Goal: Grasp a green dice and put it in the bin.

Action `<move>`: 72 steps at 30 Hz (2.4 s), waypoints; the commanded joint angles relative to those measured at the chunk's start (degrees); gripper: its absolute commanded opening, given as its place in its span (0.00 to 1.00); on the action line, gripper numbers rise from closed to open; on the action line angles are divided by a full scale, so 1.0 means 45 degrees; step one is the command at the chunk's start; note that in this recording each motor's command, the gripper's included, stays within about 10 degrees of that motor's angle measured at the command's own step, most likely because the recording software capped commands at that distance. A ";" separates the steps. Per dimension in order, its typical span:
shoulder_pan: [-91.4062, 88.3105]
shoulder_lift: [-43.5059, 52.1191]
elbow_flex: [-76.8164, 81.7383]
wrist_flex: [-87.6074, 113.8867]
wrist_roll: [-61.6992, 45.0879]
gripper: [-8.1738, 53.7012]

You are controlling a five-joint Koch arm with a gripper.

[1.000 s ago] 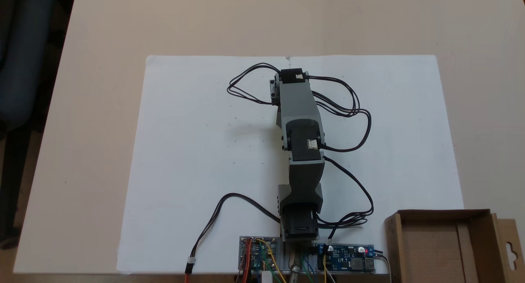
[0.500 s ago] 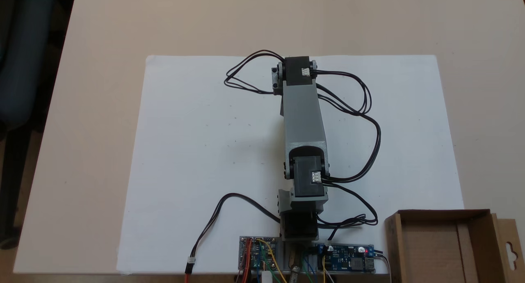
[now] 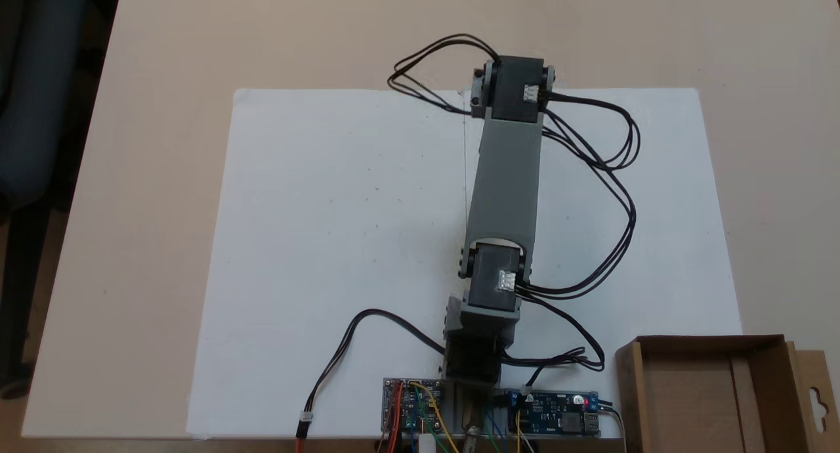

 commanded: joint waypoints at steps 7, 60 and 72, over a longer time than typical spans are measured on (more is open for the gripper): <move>0.3691 -0.1035 -0.2324 0.0840 -0.0820 0.32; 2.1309 -0.5957 -0.8516 0.3320 -0.4980 0.54; 2.0801 -0.6152 -0.8418 0.2695 -0.3789 0.83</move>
